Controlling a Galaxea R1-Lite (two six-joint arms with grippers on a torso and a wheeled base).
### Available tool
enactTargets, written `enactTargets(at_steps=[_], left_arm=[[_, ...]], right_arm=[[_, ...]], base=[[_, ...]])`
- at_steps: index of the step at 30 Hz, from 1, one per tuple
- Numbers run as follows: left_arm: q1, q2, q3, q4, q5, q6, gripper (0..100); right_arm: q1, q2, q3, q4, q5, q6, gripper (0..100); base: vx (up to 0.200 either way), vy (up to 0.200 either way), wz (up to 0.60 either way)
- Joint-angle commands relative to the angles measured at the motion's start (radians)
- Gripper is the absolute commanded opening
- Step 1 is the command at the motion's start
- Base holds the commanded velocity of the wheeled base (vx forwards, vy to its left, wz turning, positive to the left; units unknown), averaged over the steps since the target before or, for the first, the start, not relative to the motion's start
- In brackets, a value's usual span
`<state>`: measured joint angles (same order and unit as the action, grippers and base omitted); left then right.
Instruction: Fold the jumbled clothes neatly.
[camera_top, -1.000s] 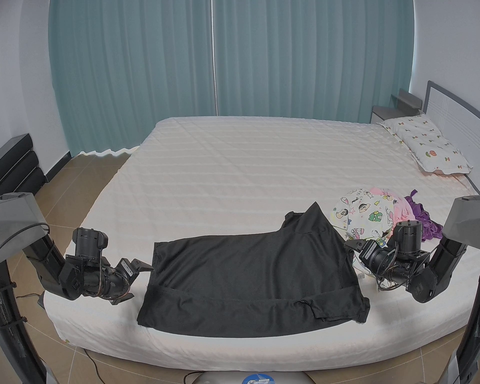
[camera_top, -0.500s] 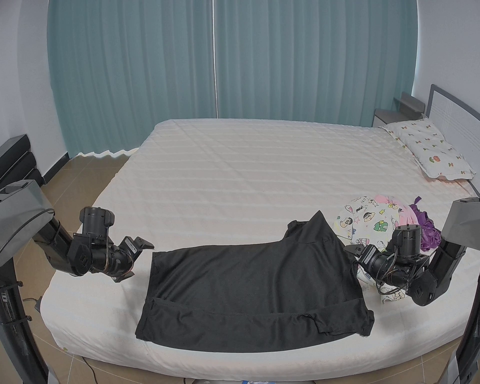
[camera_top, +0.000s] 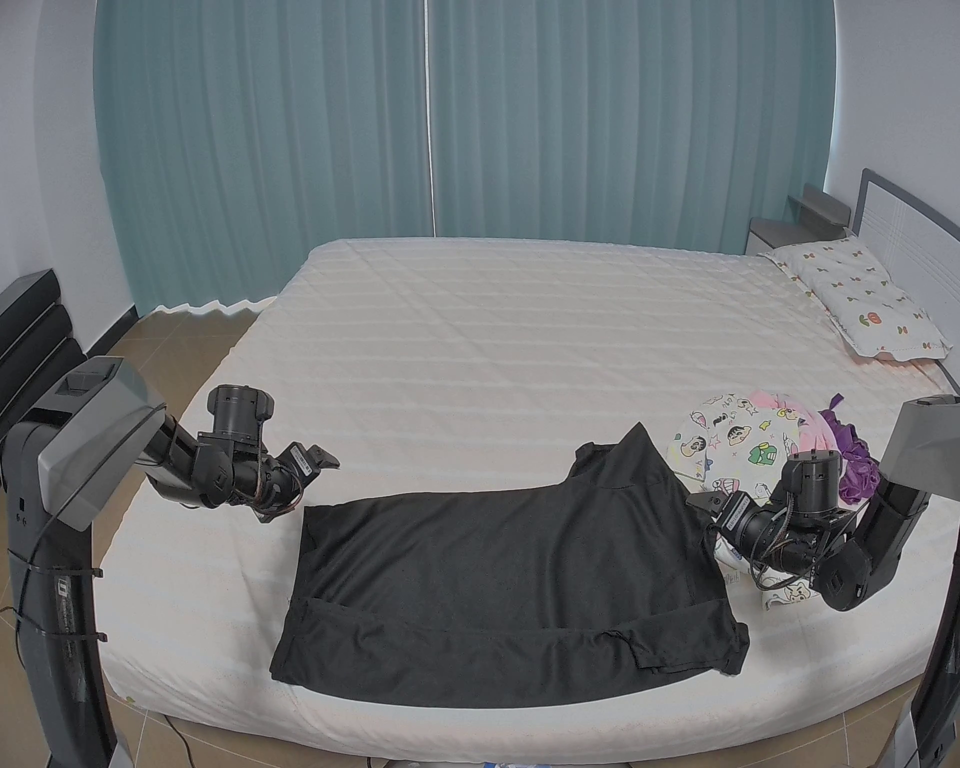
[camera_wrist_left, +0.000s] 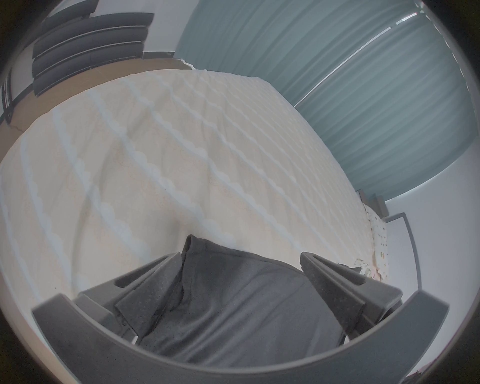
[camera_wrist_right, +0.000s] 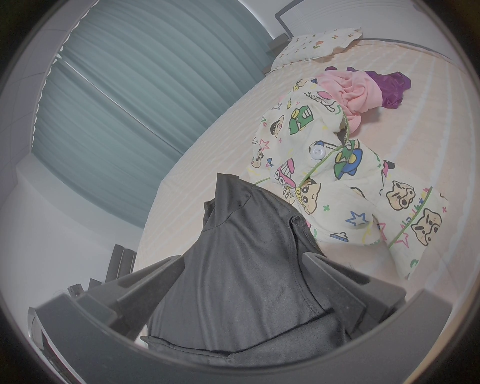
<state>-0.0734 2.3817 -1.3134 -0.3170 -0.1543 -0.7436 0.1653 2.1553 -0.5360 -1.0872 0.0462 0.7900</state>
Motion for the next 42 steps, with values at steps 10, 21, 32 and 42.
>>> enactTargets(at_steps=[10, 21, 32, 42], left_arm=[[-0.014, 0.085, -0.07, 0.026, 0.055, 0.018, 100], [-0.014, 0.137, -0.121, 0.05, 0.064, 0.052, 100], [-0.008, 0.171, -0.152, 0.053, 0.11, 0.064, 0], [0.021, 0.131, -0.147, 0.056, 0.119, -0.036, 0]], right_arm=[[0.0, 0.021, -0.151, 0.147, 0.0, -0.021, 100], [0.002, 0.067, -0.309, 0.276, 0.0, -0.067, 100], [0.002, 0.15, -0.486, 0.411, 0.001, -0.173, 100], [-0.021, 0.225, -0.661, 0.518, 0.037, -0.252, 100]], base=[[0.0, 0.0, 0.0], [0.0, 0.0, 0.0], [0.0, 0.0, 0.0], [0.0, 0.0, 0.0]])
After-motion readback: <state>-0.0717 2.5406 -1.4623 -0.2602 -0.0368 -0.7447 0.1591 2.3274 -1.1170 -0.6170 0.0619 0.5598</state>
